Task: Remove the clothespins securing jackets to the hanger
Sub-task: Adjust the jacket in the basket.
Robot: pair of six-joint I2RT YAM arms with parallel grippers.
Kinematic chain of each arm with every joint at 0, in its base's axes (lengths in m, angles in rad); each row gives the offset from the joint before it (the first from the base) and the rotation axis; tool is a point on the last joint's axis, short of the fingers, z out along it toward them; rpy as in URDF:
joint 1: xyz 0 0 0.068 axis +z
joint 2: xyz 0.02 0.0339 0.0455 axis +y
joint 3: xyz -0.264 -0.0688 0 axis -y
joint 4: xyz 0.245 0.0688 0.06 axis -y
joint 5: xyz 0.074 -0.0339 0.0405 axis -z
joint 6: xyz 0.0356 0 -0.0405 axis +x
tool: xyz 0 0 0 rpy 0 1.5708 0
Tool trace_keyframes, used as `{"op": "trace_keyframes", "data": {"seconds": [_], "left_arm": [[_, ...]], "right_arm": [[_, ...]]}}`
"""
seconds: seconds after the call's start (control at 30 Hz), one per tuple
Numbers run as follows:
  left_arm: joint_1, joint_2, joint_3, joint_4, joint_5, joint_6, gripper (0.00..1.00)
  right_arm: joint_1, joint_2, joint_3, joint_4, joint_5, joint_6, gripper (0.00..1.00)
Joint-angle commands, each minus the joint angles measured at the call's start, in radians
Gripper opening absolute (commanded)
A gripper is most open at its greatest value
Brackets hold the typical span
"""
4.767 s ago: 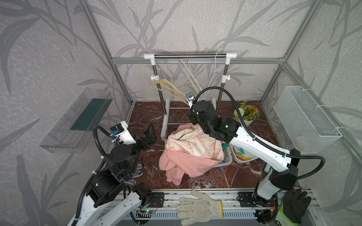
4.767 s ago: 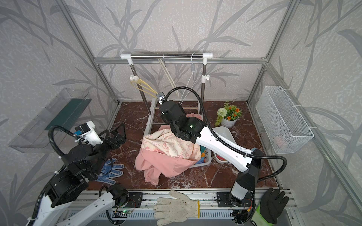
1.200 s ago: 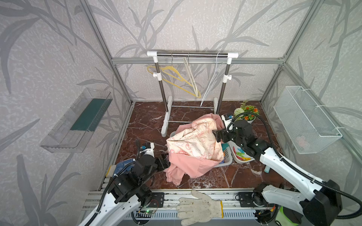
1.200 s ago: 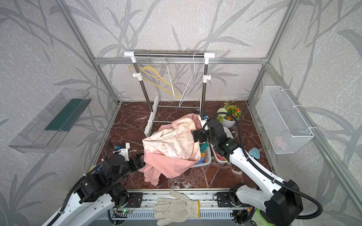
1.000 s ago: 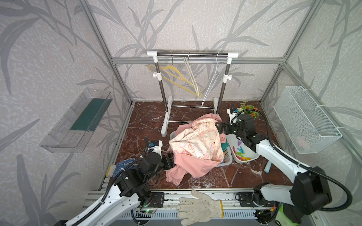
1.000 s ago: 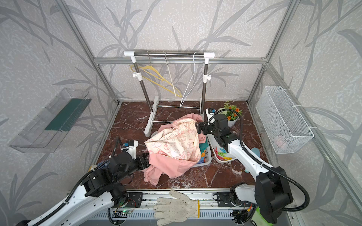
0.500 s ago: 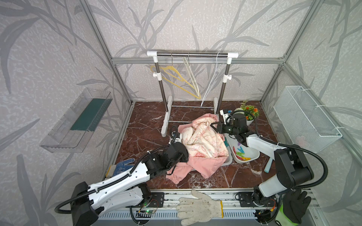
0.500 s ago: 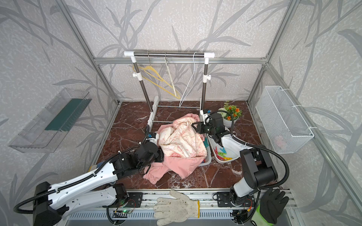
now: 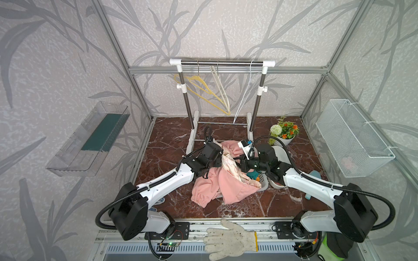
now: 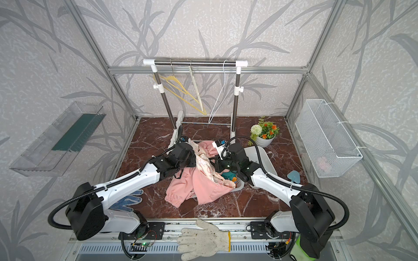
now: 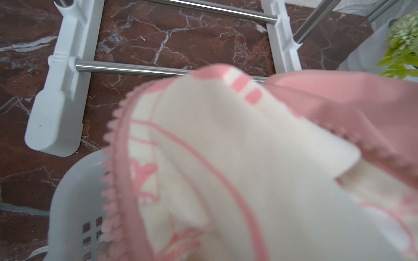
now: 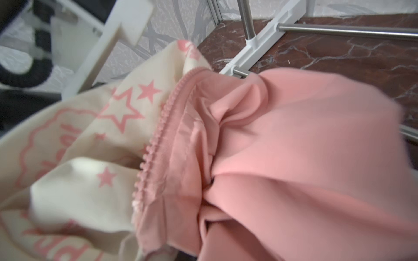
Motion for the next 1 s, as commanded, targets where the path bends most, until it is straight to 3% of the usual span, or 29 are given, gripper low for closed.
{"op": "trace_keyframes", "data": {"seconds": [0.0,0.2,0.33,0.4,0.43,0.6,0.8,0.97], "left_arm": [[0.024,0.1,0.07,0.031,0.003,0.066,0.34],[0.026,0.217,0.126,-0.005,-0.038,0.096,0.44],[0.025,0.151,0.066,0.007,-0.065,0.119,0.54],[0.022,0.078,0.025,0.012,-0.091,0.132,0.67],[0.02,0.047,0.011,0.01,-0.106,0.139,0.72],[0.02,-0.118,0.01,-0.086,-0.16,0.188,0.96],[0.022,-0.154,0.127,-0.304,-0.284,0.203,0.99],[0.023,-0.238,0.122,-0.331,-0.342,0.215,0.99]], "right_arm": [[0.033,0.027,-0.045,-0.167,0.116,-0.015,0.08],[0.033,0.129,-0.062,-0.2,0.281,-0.001,0.05],[0.034,0.123,-0.056,-0.207,0.332,-0.017,0.08],[0.033,0.112,-0.038,-0.228,0.345,-0.032,0.11],[0.034,0.103,-0.032,-0.239,0.358,-0.039,0.15],[0.033,0.021,0.008,-0.295,0.377,-0.067,0.68],[0.034,-0.056,0.143,-0.469,0.474,-0.108,0.93],[0.029,-0.108,0.218,-0.555,0.562,-0.158,0.97]]}}
